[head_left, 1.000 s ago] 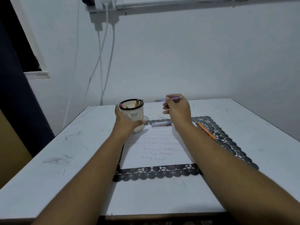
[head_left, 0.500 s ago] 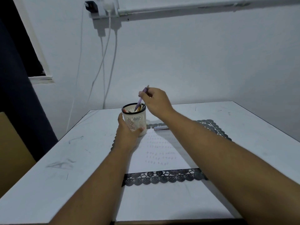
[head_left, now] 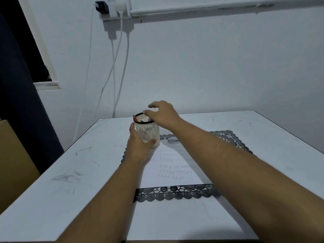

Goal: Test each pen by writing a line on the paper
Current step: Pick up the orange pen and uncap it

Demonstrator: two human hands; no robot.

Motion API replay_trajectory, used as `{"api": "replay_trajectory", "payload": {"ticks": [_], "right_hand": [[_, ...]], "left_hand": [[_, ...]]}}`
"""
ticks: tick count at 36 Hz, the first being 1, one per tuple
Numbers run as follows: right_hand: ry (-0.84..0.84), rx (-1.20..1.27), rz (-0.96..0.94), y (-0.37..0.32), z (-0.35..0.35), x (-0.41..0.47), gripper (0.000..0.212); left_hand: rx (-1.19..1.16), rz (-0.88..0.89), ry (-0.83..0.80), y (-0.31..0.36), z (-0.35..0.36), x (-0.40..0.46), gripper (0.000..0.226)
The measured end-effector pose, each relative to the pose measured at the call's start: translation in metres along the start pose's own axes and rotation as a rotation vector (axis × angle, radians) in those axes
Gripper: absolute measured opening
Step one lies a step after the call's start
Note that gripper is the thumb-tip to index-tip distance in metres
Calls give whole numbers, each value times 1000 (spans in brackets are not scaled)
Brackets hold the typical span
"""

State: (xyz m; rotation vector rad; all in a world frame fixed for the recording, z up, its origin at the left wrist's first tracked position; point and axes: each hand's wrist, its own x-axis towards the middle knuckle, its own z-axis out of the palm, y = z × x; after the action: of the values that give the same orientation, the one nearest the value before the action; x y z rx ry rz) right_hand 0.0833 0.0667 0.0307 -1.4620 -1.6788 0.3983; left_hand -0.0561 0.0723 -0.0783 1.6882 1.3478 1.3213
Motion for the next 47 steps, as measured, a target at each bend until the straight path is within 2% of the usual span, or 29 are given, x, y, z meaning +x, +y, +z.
{"api": "replay_trajectory", "payload": {"ticks": [4,7,8,12,14,15,18,20,26,29,32,35,37,41,43,45,47], "right_hand": [[167,161,-36,8,-13,-19,32],[220,149,-49,25,-27,-41,14],[205,131,-39,32,-31,-49,12],[108,-80,32,62,-41,-77,34],[47,-215,46,74,-46,-91,36],[15,-281,43,77,-46,-94,36],[-94,-491,44,84,-45,-107,34],[-163,-606,44,88,-41,-115,35],[-212,-629,42,92,-41,-119,34],[-161,-501,79,92,-49,-121,26],[15,-350,211,100,-79,-115,18],[138,-415,362,108,-119,-111,15],[110,-526,492,113,-141,-115,15],[-90,-621,695,126,-156,-119,16],[-137,-592,707,130,-156,-117,28],[-116,-585,682,133,-155,-115,31],[-107,-589,658,134,-150,-114,50]], "left_hand": [[75,32,44,8,-3,-4,111],[161,95,150,29,-11,-12,108],[166,162,203,36,-15,-16,100],[212,580,381,66,-20,-37,45],[253,707,321,77,-10,-49,18],[313,718,255,80,-6,-51,11],[585,619,45,78,14,-59,30],[714,590,-63,68,26,-65,33],[810,486,-306,52,33,-71,37],[806,476,-317,50,31,-72,37],[803,486,-331,53,31,-73,36],[797,478,-348,54,32,-73,36],[790,473,-346,53,32,-74,35],[779,452,-356,51,31,-74,36],[771,447,-363,52,31,-73,37],[765,447,-365,53,32,-72,36],[762,441,-371,53,32,-72,36]]}}
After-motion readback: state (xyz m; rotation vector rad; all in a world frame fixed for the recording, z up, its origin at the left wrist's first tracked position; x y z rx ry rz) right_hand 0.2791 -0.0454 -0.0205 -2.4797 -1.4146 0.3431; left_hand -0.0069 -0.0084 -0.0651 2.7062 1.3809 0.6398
